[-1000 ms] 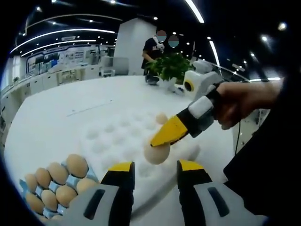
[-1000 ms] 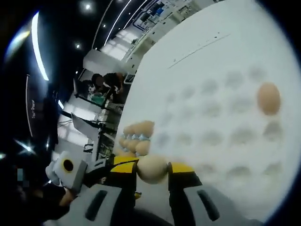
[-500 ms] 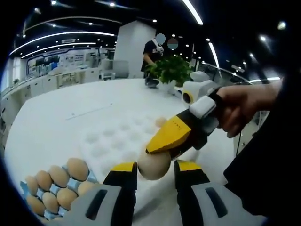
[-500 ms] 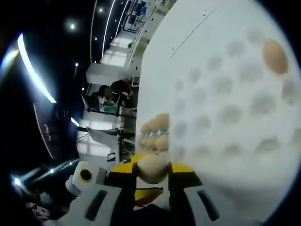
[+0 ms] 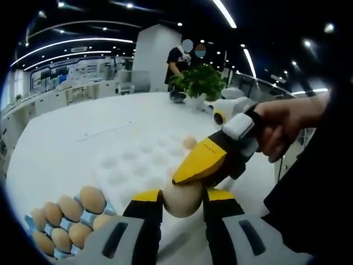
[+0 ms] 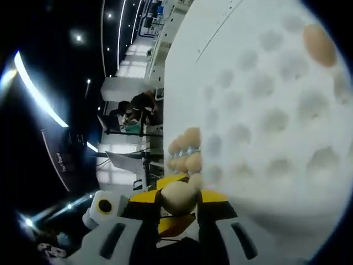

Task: Place the egg into an empty slot of the egg tray after lifting it from the table, then release the egg inside the slot.

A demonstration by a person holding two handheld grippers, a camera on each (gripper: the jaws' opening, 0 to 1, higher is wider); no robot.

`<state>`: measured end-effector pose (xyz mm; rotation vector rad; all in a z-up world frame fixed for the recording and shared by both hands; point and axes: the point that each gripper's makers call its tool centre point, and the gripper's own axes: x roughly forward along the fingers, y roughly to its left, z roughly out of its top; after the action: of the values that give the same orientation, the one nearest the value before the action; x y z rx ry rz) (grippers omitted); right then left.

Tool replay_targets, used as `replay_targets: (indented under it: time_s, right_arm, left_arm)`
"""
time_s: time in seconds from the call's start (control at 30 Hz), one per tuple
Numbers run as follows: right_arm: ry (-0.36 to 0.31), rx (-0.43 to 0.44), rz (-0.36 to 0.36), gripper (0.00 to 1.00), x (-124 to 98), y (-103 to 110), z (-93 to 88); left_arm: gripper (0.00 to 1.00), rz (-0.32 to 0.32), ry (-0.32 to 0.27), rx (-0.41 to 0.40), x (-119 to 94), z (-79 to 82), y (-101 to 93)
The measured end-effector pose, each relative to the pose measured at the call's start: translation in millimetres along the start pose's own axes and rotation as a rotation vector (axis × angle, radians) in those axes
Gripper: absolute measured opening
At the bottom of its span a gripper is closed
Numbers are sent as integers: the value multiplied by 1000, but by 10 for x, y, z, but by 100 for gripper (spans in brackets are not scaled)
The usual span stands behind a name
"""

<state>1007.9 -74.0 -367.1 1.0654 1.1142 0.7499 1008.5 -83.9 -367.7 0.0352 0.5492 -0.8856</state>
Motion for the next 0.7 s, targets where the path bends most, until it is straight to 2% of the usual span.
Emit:
replay_targets:
  time_s: [0.4,0.57,0.7]
  right_arm:
    - [23,-65,-16,27,40,-48,2]
    - [-1,-74,-30,30,-18,-85,95]
    - [-20,-121,-80,32,-106,-180,193]
  left_arm:
    - [29,6,33,10,11,-70,24]
    - [29,24,32,-1,-2,-77,82]
    - [29,36,37,-1,-34,-96,137]
